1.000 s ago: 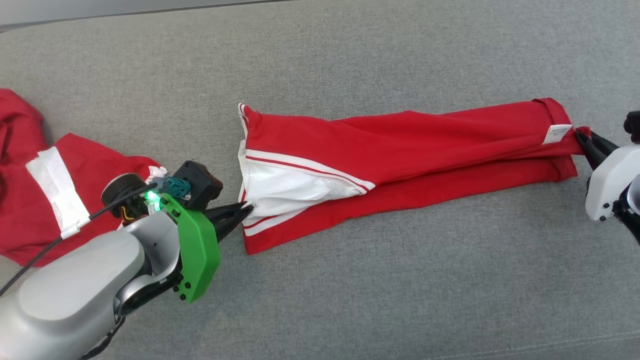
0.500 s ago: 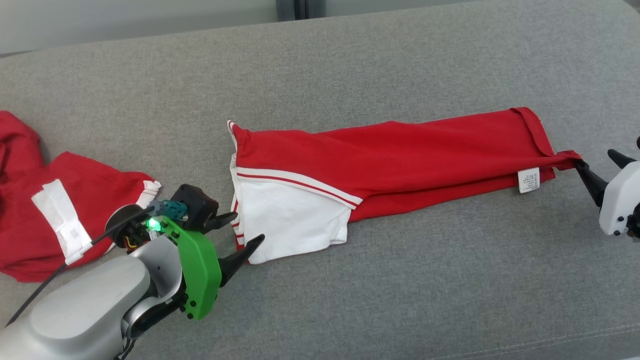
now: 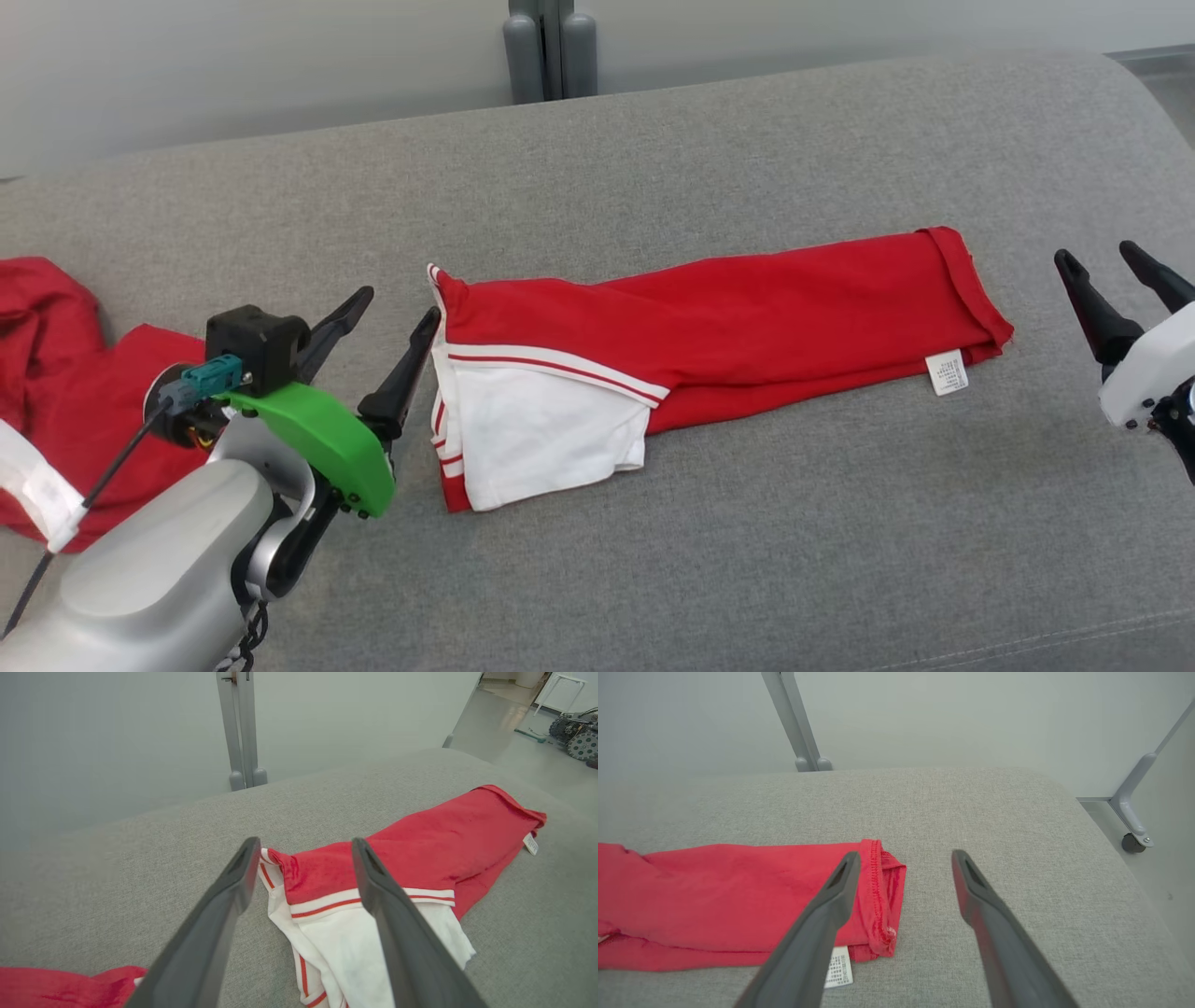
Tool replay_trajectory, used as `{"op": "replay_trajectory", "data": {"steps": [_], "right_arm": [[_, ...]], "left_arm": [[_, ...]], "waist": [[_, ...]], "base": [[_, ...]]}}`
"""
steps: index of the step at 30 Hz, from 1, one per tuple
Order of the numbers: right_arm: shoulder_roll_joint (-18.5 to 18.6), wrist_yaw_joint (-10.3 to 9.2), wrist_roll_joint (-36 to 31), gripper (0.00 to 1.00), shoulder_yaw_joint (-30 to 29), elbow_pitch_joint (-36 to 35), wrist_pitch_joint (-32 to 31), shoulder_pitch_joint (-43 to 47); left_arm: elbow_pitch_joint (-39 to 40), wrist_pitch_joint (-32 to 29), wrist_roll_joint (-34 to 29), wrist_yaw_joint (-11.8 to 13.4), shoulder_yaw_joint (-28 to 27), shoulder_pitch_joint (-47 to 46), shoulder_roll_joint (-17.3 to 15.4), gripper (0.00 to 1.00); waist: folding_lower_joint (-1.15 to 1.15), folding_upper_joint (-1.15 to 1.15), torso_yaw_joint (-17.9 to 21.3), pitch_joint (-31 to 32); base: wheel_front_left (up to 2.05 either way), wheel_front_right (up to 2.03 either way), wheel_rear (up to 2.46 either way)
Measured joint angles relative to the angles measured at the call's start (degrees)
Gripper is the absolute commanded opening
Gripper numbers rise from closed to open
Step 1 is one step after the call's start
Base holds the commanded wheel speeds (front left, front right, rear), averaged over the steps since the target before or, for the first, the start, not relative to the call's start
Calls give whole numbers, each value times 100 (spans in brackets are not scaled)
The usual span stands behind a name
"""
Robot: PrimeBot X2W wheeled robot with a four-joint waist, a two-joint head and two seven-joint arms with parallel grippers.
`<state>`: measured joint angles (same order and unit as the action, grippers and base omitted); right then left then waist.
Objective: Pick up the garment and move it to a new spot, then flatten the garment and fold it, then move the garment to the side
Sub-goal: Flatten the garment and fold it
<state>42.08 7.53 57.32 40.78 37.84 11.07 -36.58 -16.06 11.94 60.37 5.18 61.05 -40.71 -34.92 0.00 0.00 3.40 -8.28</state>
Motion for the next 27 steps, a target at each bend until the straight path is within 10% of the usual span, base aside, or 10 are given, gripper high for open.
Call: {"op": "replay_trajectory", "data": {"steps": [5, 12, 27], "right_arm": [[-60, -1, -69, 100, -530, -455, 330, 265], [-769, -1, -1118, 100, -2146, -1514, 399, 983], [-2479, -4, -2951, 100, -3577, -2679, 399, 2541]], "left_arm": [[-77, 286, -152, 291, -692, 328, 259, 100], [971, 319, -1748, 520, -3164, 1689, 1167, 100], [1213, 319, -4289, -690, -5194, 3538, 2994, 100]], "waist": [[0, 0, 6, 231], [0, 0, 64, 372], [0, 0, -62, 351]], "base": [[0, 0, 0], [0, 0, 0], [0, 0, 0]]}}
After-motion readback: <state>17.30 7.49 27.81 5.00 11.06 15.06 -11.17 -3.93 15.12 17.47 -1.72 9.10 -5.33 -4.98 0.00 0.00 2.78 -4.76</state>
